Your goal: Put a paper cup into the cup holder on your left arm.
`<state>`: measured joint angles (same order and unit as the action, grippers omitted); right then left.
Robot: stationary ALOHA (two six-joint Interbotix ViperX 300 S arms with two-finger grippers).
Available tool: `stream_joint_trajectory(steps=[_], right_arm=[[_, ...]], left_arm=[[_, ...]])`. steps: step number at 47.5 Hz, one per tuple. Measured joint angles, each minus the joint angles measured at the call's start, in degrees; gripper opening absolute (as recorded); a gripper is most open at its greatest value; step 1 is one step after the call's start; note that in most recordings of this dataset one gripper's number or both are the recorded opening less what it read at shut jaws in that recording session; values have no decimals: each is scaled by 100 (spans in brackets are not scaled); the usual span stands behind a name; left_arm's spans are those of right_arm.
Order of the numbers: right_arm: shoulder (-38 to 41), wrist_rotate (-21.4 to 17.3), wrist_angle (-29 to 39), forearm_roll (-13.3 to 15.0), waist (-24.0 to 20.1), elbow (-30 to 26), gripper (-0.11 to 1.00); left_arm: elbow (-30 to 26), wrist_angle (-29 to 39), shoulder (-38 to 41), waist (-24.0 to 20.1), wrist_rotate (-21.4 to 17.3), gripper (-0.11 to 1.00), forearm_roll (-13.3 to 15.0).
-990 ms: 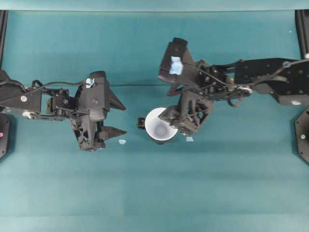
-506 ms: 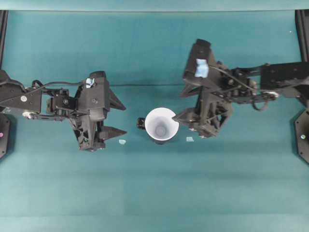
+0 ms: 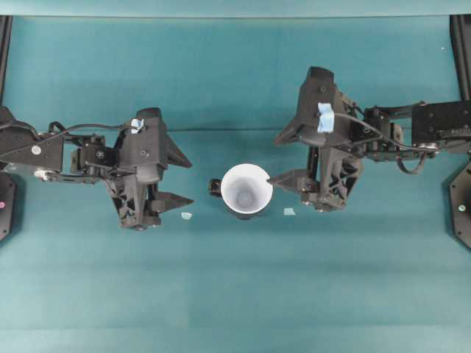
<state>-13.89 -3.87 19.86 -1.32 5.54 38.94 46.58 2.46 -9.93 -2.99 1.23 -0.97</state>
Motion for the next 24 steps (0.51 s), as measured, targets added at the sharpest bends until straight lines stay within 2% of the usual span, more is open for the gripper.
stream_joint_trajectory(steps=[24], right_arm=[[-9, 114, 220, 0, -167, 44, 89]], left_arm=[[0, -9, 0, 0, 0, 82, 0]])
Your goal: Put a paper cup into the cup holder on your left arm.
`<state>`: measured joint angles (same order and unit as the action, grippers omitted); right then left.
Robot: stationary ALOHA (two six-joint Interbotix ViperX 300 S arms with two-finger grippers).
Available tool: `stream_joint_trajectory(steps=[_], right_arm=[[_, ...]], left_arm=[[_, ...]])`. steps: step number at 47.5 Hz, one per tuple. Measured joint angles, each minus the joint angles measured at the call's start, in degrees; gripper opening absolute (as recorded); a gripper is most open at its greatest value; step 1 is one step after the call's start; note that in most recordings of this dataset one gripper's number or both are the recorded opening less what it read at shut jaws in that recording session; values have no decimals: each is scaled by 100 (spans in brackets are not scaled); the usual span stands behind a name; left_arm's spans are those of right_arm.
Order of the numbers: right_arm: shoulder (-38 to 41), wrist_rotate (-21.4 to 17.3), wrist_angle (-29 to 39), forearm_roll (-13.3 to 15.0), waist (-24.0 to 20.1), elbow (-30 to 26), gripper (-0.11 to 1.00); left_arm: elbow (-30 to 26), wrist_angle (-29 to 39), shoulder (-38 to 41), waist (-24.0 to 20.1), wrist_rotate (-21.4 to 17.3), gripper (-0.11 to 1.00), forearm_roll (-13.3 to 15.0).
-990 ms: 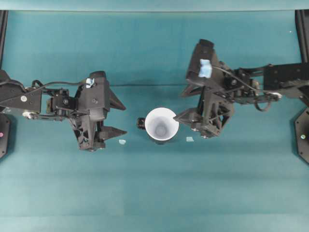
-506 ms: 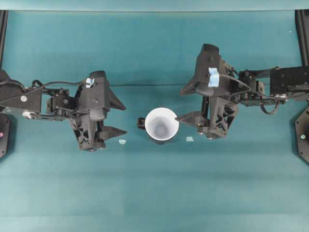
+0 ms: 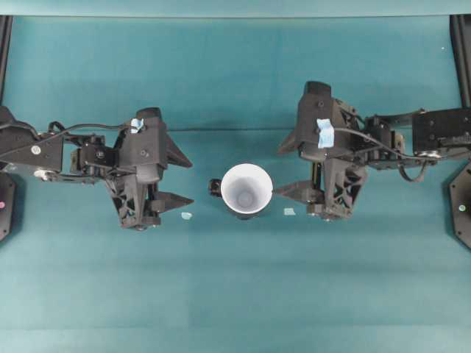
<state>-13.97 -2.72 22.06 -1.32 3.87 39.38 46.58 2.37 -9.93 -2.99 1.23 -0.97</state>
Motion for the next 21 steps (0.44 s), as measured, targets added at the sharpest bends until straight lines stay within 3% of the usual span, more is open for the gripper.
stream_joint_trajectory(steps=[21], right_arm=[[9, 0, 26, 0, -35, 0, 89]], left_arm=[[0, 9, 0, 0, 0, 82, 0]])
